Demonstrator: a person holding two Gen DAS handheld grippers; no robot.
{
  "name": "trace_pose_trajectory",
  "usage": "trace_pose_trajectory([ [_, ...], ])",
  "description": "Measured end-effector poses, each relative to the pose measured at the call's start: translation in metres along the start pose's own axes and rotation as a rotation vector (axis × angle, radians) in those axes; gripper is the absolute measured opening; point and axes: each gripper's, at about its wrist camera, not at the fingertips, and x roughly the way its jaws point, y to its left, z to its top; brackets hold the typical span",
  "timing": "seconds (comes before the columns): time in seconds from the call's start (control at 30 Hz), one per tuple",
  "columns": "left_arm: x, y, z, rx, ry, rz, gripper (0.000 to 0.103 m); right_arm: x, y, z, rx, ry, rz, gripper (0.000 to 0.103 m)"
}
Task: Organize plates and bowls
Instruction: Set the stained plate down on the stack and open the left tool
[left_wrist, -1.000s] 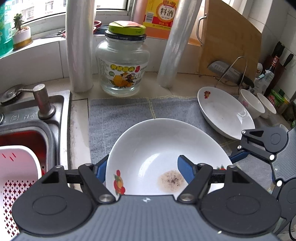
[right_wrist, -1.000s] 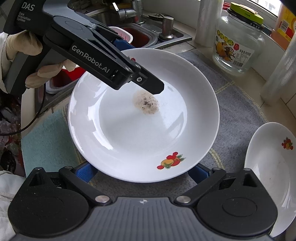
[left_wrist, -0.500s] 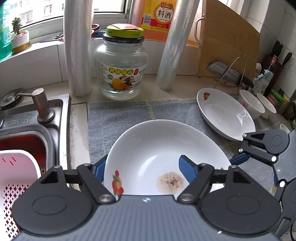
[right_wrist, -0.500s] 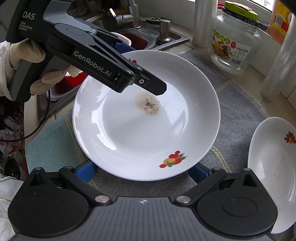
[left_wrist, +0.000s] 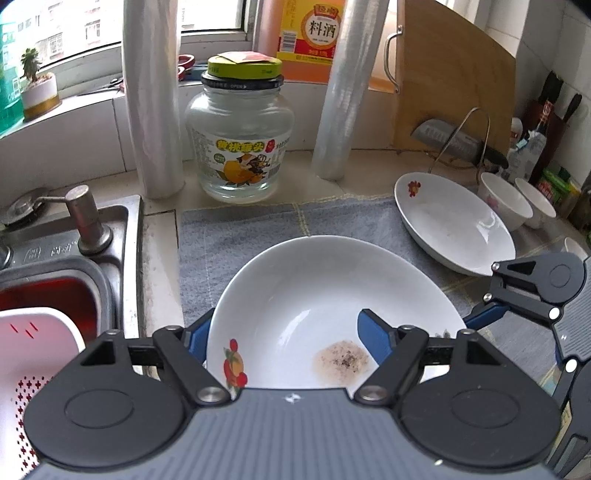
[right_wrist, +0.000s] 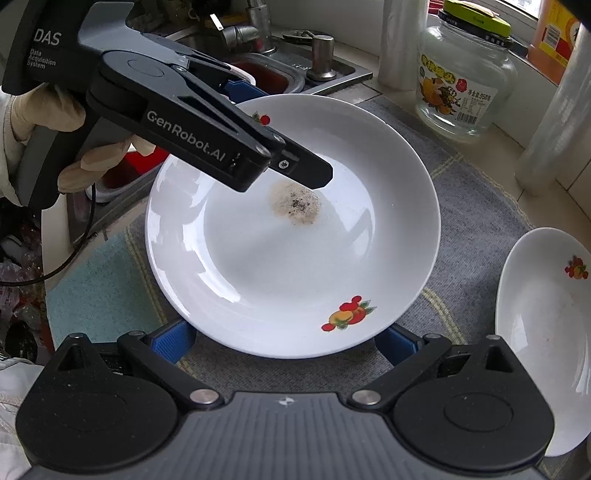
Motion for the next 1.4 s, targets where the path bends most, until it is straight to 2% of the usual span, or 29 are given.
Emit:
trace_pose_trajectory([
  [0.2, 0.003, -0.01, -0.002, 0.084, 0.016, 0.062, 0.078, 0.001, -0.001, 0.001, 0.007, -0.002, 0.003, 0.103],
  [0.5, 0.007, -0.018, -0.006, 0.14, 0.036, 0.125, 0.078, 0.003, -0.002, 0.002, 0.013, 0.006, 0.0, 0.103],
  [0.77, 0.008, -0.018, -0.008, 0.148, 0.038, 0.138, 0.078, 0.004, -0.001, 0.002, 0.014, 0.008, -0.002, 0.103],
  [0.87, 0.004, -0.024, -0.009, 0.187, 0.001, 0.145, 0.078, 0.003, -0.001, 0.002, 0.011, 0.008, -0.005, 0.103],
  [0.93, -0.001, -0.03, -0.009, 0.229, -0.025, 0.11, 0.081, 0.002, -0.001, 0.001, 0.005, 0.007, -0.007, 0.103],
  [1.0, -0.002, -0.035, -0.01, 0.246, -0.033, 0.106, 0.081, 0.0, 0.0, -0.001, -0.002, 0.0, -0.013, 0.103],
  [1.2, -0.007, -0.029, -0.013, 0.187, -0.037, 0.101, 0.086, -0.016, 0.001, -0.006, 0.0, -0.049, -0.028, 0.103],
  [1.23, -0.009, -0.027, -0.014, 0.177, -0.042, 0.104, 0.089, -0.02, -0.001, -0.007, 0.009, -0.066, -0.026, 0.103],
  [1.4, -0.023, -0.021, -0.017, 0.123, -0.078, 0.103, 0.092, -0.031, -0.005, -0.016, 0.051, -0.128, -0.037, 0.103],
])
